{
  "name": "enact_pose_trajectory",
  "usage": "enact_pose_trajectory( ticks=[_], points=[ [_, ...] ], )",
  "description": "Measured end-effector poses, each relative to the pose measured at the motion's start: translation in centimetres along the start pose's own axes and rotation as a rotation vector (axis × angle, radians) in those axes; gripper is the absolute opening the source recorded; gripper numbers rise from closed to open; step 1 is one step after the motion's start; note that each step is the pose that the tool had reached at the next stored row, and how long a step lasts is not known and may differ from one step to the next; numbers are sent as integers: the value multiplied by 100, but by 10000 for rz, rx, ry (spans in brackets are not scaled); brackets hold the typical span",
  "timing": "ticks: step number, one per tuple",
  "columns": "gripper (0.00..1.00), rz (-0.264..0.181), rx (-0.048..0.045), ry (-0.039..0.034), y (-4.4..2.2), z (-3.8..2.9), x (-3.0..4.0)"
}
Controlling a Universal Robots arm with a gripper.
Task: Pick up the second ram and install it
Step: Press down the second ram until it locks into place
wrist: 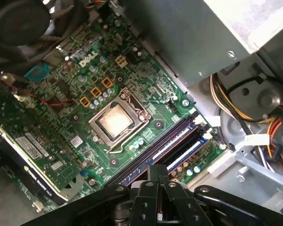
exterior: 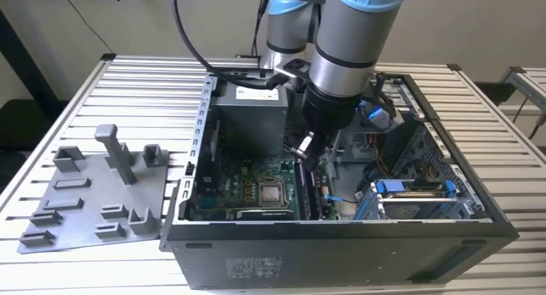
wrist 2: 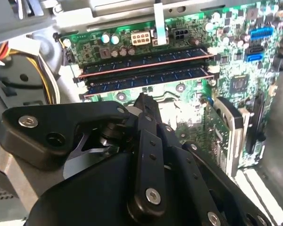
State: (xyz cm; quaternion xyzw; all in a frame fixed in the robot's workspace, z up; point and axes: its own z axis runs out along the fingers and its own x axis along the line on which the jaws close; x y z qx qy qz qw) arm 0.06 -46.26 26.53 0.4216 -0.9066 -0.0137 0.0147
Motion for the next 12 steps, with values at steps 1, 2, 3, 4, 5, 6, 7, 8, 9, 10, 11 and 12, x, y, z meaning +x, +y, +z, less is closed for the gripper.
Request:
enact_pose_trajectory(
  ticks=[1,2,3,4,5,6,7,8,9,10,11,12],
  points=[
    [11,-177,0,3,0,0,0],
    [11,-360,0,4,0,1,0],
    [11,-541,1,5,0,2,0],
    [11,-717,4,6,0,3,0],
    [11,-882,5,7,0,3,0],
    [11,-1035,6,10,0,4,0],
    [11,-1186,7,14,0,5,0],
    [11,-1345,8,18,0,6,0],
    [11,-1506,9,23,0,7,0],
    [11,-1673,9,26,0,8,0],
    [11,-1824,10,30,0,9,0],
    [11,-1946,11,33,1,10,1]
  ],
)
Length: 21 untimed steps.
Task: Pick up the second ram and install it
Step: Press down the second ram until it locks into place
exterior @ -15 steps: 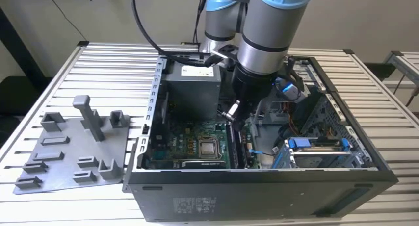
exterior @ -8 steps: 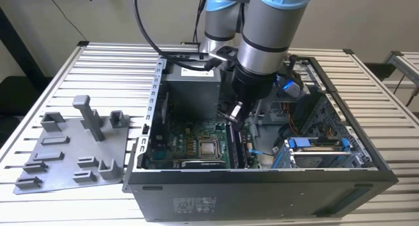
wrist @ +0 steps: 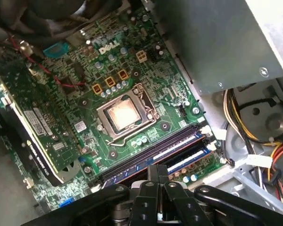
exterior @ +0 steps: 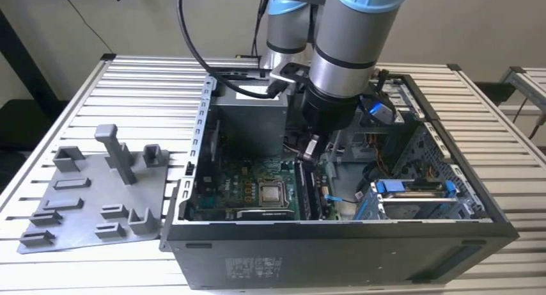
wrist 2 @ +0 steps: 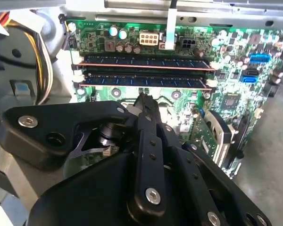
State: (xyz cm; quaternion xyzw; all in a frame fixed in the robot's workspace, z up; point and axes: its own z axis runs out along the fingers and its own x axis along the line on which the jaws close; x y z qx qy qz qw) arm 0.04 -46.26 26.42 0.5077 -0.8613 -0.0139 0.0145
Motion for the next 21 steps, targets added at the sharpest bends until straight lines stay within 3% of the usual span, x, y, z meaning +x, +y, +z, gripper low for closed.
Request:
enact_pose_trajectory(
  ticks=[11,15,21],
  points=[
    [11,-1652,38,23,2,10,1],
    [11,-2262,30,-11,2,13,1],
    [11,-3000,108,-85,4,31,3]
  ],
)
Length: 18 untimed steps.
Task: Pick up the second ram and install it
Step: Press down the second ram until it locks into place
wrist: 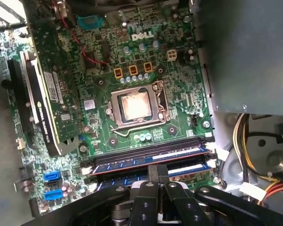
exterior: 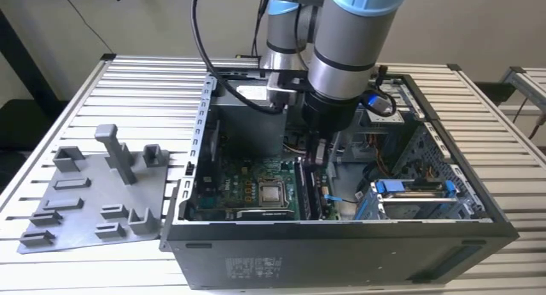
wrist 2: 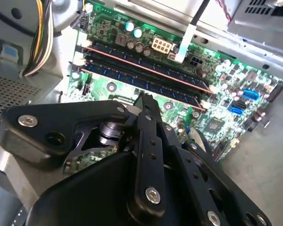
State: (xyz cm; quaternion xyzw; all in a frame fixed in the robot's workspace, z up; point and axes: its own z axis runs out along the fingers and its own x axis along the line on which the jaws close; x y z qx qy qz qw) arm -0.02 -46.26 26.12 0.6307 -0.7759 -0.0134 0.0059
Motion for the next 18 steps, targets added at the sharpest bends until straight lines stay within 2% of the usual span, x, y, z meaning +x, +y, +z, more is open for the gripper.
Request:
enact_pose_trajectory(
  ticks=[5,7,12,18],
  points=[
    [11,-294,98,-70,33,55,7],
    [11,-389,106,-113,55,82,13],
    [11,-431,109,-123,62,86,14],
    [11,-459,113,-126,59,189,15]
  ],
)
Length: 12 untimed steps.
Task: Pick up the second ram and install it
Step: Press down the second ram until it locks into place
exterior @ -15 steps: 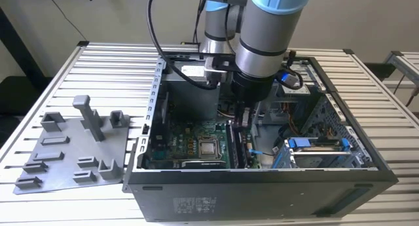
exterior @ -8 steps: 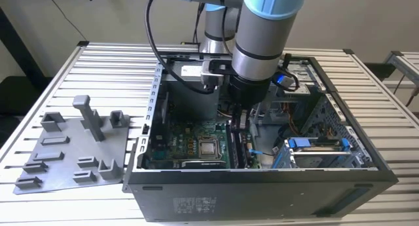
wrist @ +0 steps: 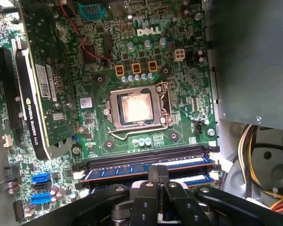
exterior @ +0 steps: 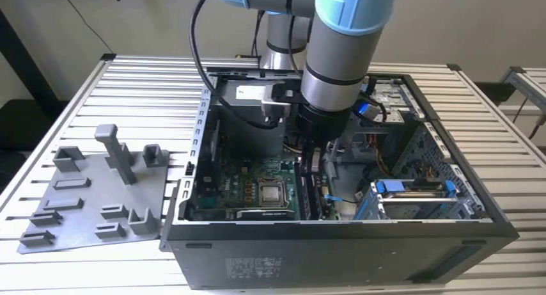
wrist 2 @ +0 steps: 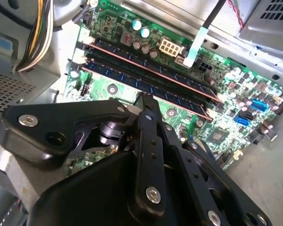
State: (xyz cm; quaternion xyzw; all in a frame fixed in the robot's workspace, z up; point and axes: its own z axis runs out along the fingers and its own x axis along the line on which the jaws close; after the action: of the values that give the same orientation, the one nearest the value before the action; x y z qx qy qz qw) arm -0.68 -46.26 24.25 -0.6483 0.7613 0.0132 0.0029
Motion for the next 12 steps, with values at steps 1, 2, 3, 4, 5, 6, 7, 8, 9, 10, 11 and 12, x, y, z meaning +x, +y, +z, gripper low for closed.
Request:
enact_pose_trajectory(
  ticks=[1,2,3,4,5,6,7,8,9,10,11,12],
  points=[
    [11,-22,6,-1,0,19,0],
    [11,-51,11,0,-1,38,1],
    [11,-79,12,-1,-1,56,1],
    [11,-104,13,0,-1,74,2],
    [11,-126,13,-1,-2,91,2],
    [11,-151,13,-1,-2,110,2],
    [11,-178,11,0,-2,129,3],
    [11,-201,11,1,-2,145,3],
    [11,-228,10,2,-2,165,4],
    [11,-253,9,8,-3,181,5],
    [11,-278,6,17,-3,195,6],
    [11,-303,6,14,-3,214,5]
  ],
)
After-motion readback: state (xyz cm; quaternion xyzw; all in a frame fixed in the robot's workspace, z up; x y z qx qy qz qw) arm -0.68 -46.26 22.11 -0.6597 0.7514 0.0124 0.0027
